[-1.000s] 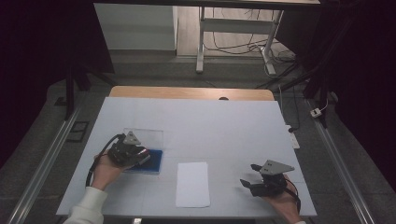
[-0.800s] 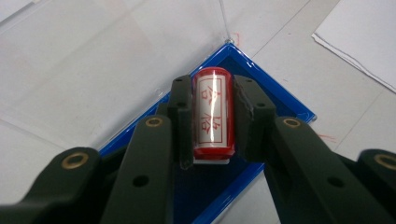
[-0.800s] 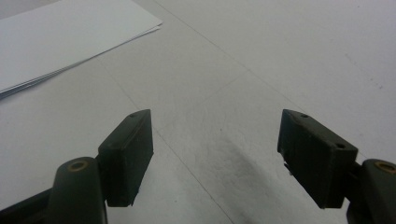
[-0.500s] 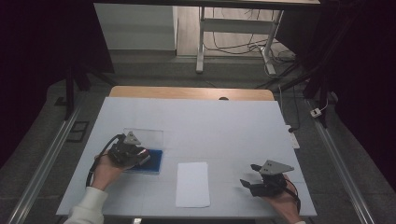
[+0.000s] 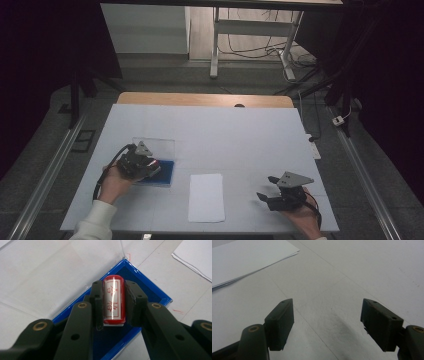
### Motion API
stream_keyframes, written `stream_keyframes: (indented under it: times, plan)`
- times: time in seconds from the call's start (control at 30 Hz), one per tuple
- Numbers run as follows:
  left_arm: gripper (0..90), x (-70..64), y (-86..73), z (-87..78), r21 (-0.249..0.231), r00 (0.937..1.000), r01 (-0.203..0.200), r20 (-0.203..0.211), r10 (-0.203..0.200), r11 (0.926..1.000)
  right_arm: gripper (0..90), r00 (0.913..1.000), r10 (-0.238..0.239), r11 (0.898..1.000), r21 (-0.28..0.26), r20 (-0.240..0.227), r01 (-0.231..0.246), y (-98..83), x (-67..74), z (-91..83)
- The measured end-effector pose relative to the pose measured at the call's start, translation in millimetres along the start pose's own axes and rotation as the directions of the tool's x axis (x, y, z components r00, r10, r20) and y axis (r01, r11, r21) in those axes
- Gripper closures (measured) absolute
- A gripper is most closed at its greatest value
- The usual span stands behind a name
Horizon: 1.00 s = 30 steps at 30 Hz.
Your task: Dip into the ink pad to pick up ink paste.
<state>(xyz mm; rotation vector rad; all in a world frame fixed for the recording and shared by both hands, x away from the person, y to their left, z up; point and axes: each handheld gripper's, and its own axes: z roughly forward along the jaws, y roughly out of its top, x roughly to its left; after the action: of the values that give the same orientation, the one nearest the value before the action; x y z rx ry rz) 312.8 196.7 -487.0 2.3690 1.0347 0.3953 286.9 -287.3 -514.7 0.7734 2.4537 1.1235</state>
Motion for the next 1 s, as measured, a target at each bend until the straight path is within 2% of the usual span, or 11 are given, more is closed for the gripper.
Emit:
stream_keyframes:
  times: [0.3,0.6,1.0]
  plan:
    - [70.1,-2.9,2.3,2.1,0.029,0.9998,-0.011,-0.015,0.011,0.9995,26.8,1.0000,-0.005,1.000,0.009,0.005,0.005,0.2,0.5,0.2]
    - [70.4,-10.8,5.5,5.0,0.062,0.9976,-0.034,-0.058,0.038,0.9975,26.8,1.0000,-0.009,1.000,0.005,-0.003,0.009,1.8,3.1,1.3]
    - [70.6,-9.8,4.7,5.8,0.062,0.9980,-0.035,-0.051,0.038,0.9975,26.8,0.9999,-0.016,1.000,0.009,-0.005,0.016,2.7,4.2,2.5]
